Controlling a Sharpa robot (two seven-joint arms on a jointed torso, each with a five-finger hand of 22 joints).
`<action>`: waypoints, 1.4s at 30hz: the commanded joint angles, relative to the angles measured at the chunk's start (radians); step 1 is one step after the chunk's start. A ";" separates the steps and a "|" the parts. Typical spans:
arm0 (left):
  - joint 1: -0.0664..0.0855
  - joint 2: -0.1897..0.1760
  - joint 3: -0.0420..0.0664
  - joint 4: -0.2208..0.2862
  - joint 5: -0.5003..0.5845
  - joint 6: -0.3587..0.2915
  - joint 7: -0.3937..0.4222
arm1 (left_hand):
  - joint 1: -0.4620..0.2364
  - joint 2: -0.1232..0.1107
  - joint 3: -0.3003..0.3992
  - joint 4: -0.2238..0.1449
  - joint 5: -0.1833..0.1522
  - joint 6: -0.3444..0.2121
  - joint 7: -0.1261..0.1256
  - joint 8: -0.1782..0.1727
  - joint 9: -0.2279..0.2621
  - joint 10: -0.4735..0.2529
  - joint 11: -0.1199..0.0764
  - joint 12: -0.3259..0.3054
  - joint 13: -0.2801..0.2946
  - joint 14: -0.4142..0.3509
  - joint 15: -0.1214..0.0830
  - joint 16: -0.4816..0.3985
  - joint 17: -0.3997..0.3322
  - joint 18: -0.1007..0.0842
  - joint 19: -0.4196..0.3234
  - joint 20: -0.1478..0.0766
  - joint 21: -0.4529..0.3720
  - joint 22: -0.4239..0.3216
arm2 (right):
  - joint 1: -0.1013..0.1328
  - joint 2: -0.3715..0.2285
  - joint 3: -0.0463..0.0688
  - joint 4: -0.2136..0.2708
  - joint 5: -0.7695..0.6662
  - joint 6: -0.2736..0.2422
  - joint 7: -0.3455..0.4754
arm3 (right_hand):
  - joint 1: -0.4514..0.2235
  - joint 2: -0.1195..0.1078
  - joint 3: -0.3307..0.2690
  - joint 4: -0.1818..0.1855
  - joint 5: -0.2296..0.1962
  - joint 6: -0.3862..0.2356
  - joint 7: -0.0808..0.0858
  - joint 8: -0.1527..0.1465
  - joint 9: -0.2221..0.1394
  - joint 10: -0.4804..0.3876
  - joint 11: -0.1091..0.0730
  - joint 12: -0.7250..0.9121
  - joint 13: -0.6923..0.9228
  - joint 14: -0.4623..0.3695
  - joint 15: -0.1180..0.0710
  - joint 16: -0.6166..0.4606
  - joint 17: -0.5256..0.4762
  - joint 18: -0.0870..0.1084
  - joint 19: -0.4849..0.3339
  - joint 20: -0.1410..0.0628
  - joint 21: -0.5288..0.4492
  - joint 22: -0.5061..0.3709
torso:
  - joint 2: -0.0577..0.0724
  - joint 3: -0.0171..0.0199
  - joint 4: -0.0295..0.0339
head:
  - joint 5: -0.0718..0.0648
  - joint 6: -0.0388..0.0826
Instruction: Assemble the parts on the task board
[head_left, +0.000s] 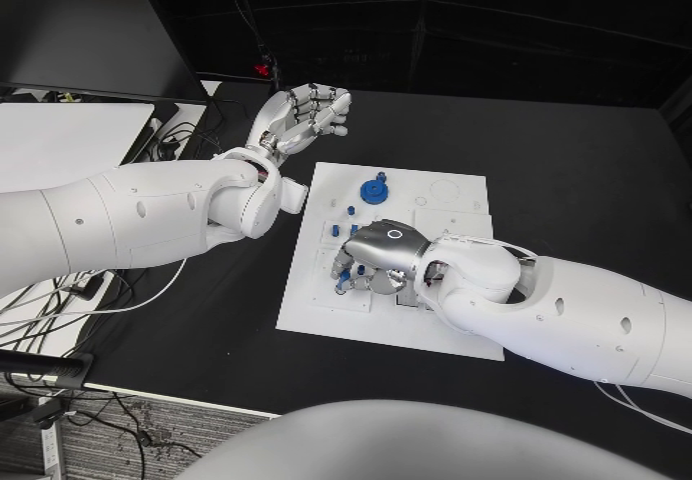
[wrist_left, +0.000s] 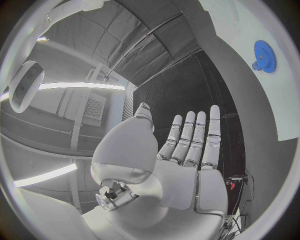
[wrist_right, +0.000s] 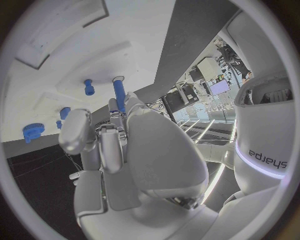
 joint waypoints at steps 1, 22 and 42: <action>0.002 0.001 0.001 0.001 0.002 -0.001 0.042 | -0.003 0.007 -0.006 0.002 0.004 -0.006 0.110 0.005 -0.001 -0.003 -0.002 0.006 -0.001 0.000 0.000 0.005 -0.001 0.002 0.004 0.002 0.004 -0.001 | 0.000 0.003 0.000 0.000 -0.015 0.034 -0.013 | 0.003 0.000 0.006 0.001 0.003 0.000 0.008 -0.002 -0.001 0.001 0.006 -0.005 0.001 0.052 0.002 0.004 0.000 -0.002 -0.006 0.001 -0.003 -0.001 | 0.000 -0.0003 0.0001 | -0.001 0.000; 0.002 0.002 0.001 0.000 0.002 -0.004 0.041 | -0.003 0.007 -0.006 0.002 0.004 -0.006 0.110 0.005 -0.001 -0.003 -0.002 0.006 -0.001 0.000 0.000 0.005 -0.001 0.002 0.004 0.002 0.004 -0.001 | -0.003 0.021 -0.010 -0.015 -0.040 0.069 -0.029 | 0.000 0.000 0.011 0.001 0.003 -0.005 0.010 -0.008 -0.003 -0.005 0.009 -0.013 0.001 0.051 0.005 0.004 0.000 -0.001 -0.009 0.003 -0.012 -0.007 | 0.000 -0.0001 -0.0001 | -0.016 0.000; 0.002 0.003 0.001 -0.001 0.018 -0.007 0.042 | 0.000 0.011 -0.007 0.002 0.005 -0.006 0.110 0.007 -0.001 -0.003 -0.002 0.008 -0.001 0.000 0.000 0.008 -0.004 0.003 0.006 0.002 0.005 -0.002 | -0.005 0.029 -0.015 -0.018 -0.055 0.103 -0.037 | -0.004 -0.006 0.013 0.000 0.004 -0.013 0.015 -0.015 -0.004 -0.014 0.013 -0.017 0.001 0.050 0.008 0.002 -0.005 0.000 -0.012 0.006 -0.017 -0.010 | 0.000 0.0000 -0.0002 | -0.023 0.000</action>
